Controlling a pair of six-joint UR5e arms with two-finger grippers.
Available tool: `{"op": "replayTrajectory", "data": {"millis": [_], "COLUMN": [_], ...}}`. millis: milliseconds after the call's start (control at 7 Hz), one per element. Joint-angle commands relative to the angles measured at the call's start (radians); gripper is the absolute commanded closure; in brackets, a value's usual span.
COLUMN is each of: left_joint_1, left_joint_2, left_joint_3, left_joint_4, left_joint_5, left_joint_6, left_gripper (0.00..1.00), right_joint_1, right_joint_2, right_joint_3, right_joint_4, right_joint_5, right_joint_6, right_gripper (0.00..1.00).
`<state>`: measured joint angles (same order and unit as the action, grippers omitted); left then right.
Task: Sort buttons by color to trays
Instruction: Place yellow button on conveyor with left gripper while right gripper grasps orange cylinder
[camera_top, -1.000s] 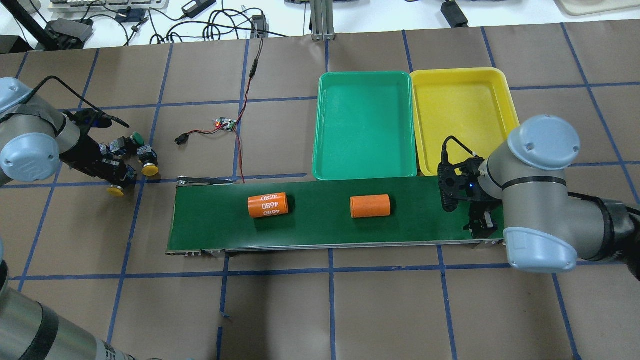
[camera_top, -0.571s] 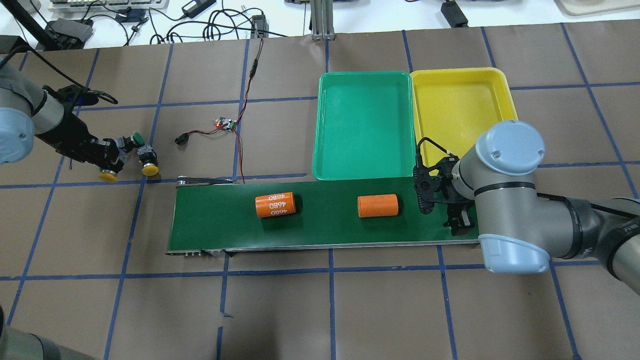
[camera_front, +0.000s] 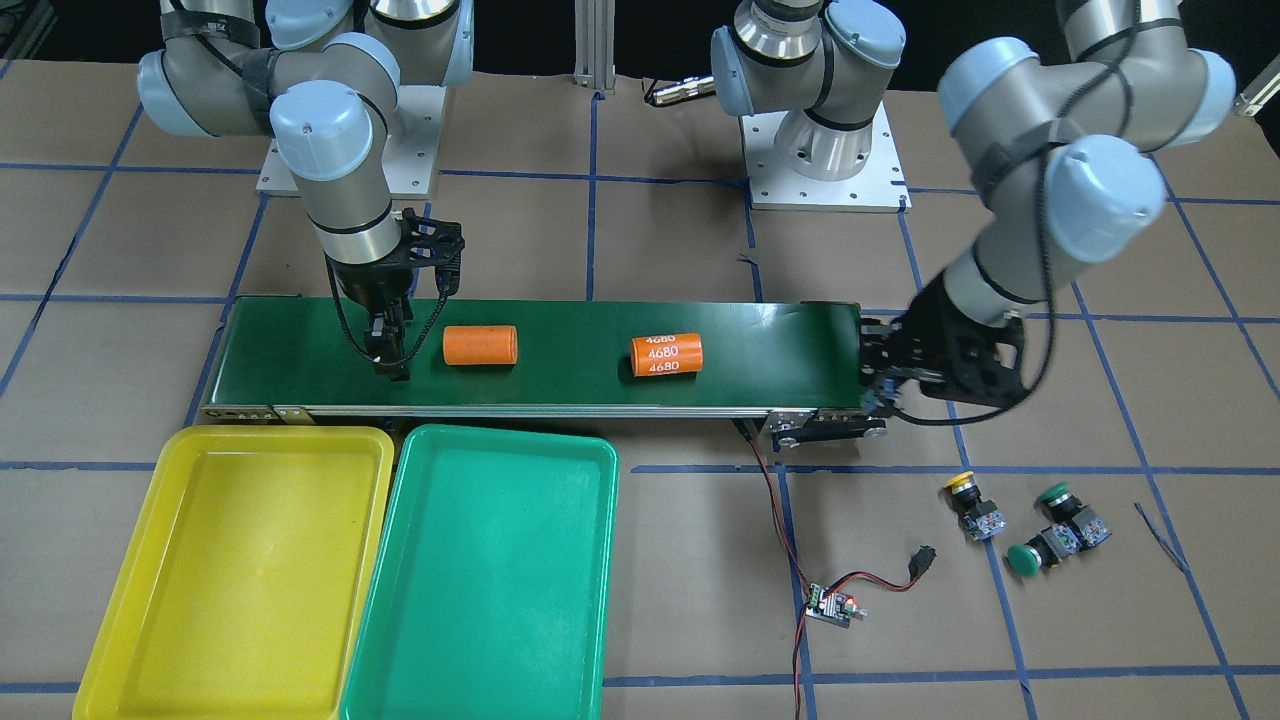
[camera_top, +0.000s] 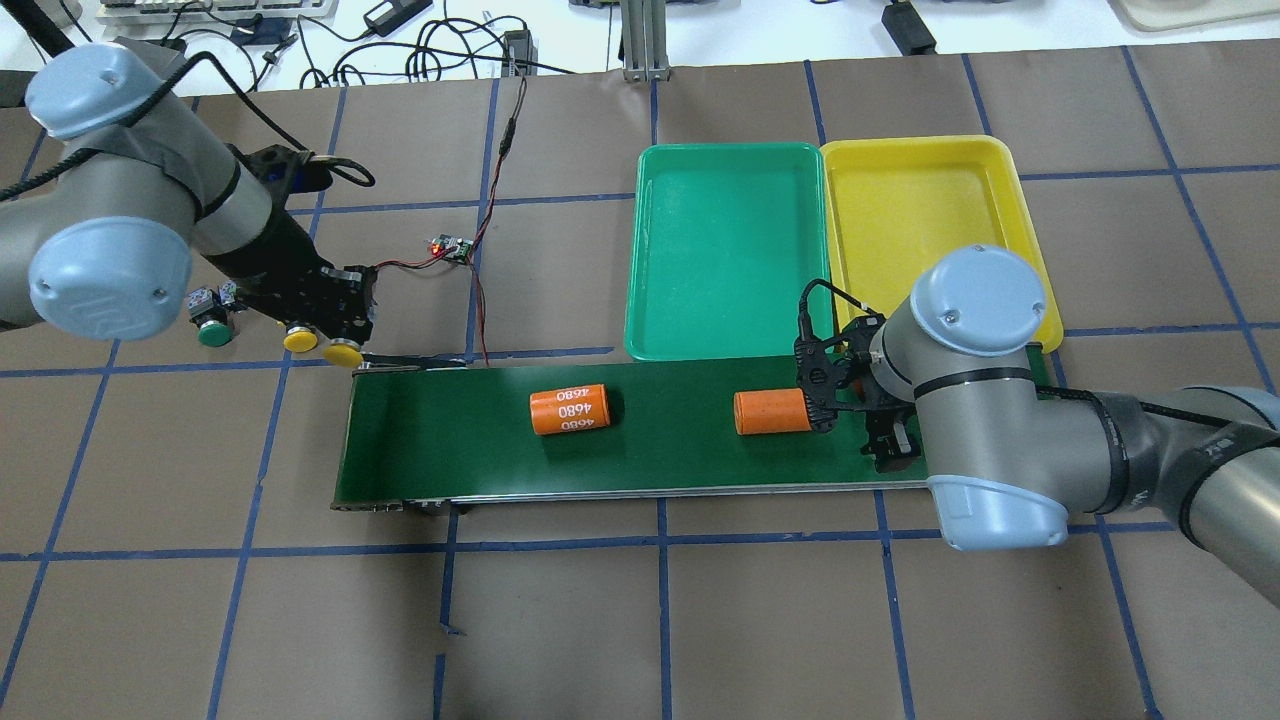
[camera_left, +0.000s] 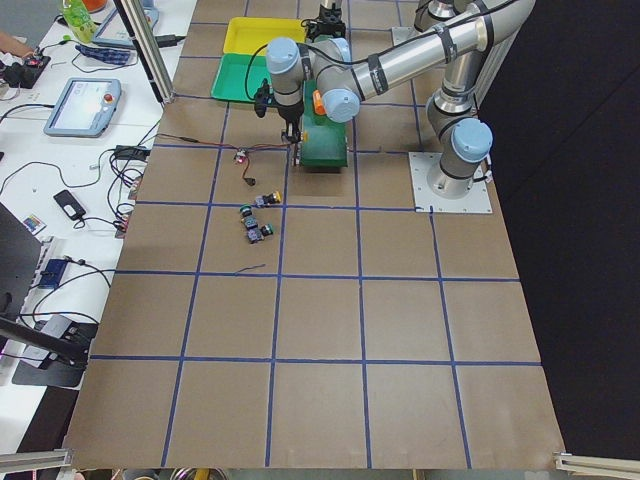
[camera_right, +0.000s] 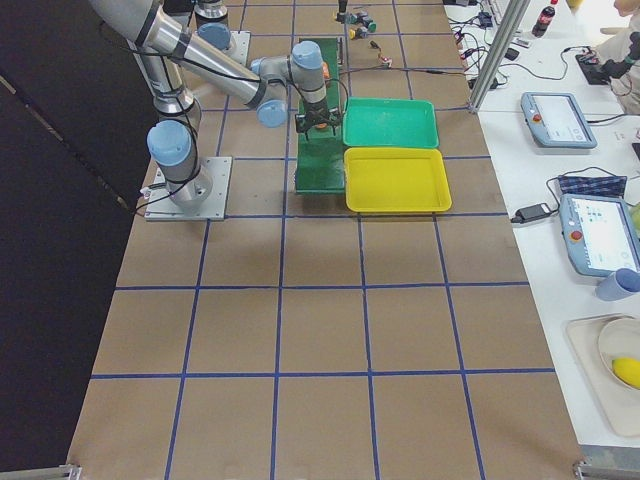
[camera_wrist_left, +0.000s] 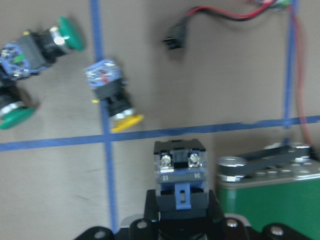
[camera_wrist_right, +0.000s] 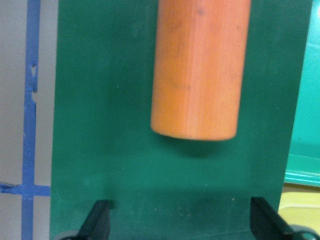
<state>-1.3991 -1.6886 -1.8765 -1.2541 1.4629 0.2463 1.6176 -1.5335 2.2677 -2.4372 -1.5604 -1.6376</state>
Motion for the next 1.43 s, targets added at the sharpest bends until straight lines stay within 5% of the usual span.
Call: {"op": "replayTrajectory", "data": {"millis": [0, 571, 714, 857, 1000, 1143, 1286], "left_joint_1": [-0.073, -0.017, -0.026, -0.026, -0.028, -0.028, -0.028], "left_joint_2": [0.021, 0.053, 0.058, 0.056, 0.056, 0.061, 0.072], "left_joint_3": [-0.094, -0.153, -0.171, -0.199, -0.208, -0.204, -0.185], "left_joint_4": [0.007, 0.014, 0.010, 0.028, 0.034, 0.035, 0.038], "left_joint_5": [0.000, 0.078, 0.076, 0.065, 0.065, 0.063, 0.060], "left_joint_6": [-0.081, -0.010, -0.030, -0.033, -0.030, -0.030, -0.030], "left_gripper": [1.00, 1.00, 0.78, 0.76, 0.17, 0.00, 0.00], "right_joint_1": [0.004, 0.004, 0.013, 0.036, 0.047, 0.047, 0.047], "right_joint_2": [0.006, 0.006, 0.006, 0.006, 0.006, 0.007, 0.007], "right_joint_3": [0.001, 0.001, 0.000, 0.000, 0.000, 0.000, 0.001], "right_joint_4": [0.000, 0.000, 0.003, 0.001, -0.003, -0.002, 0.000], "right_joint_5": [-0.001, -0.004, -0.003, -0.004, -0.004, -0.004, -0.036], "right_joint_6": [0.001, 0.012, 0.044, 0.050, 0.050, 0.050, 0.048], "right_gripper": [0.00, 0.00, 0.00, 0.00, 0.00, 0.05, 0.32]}}
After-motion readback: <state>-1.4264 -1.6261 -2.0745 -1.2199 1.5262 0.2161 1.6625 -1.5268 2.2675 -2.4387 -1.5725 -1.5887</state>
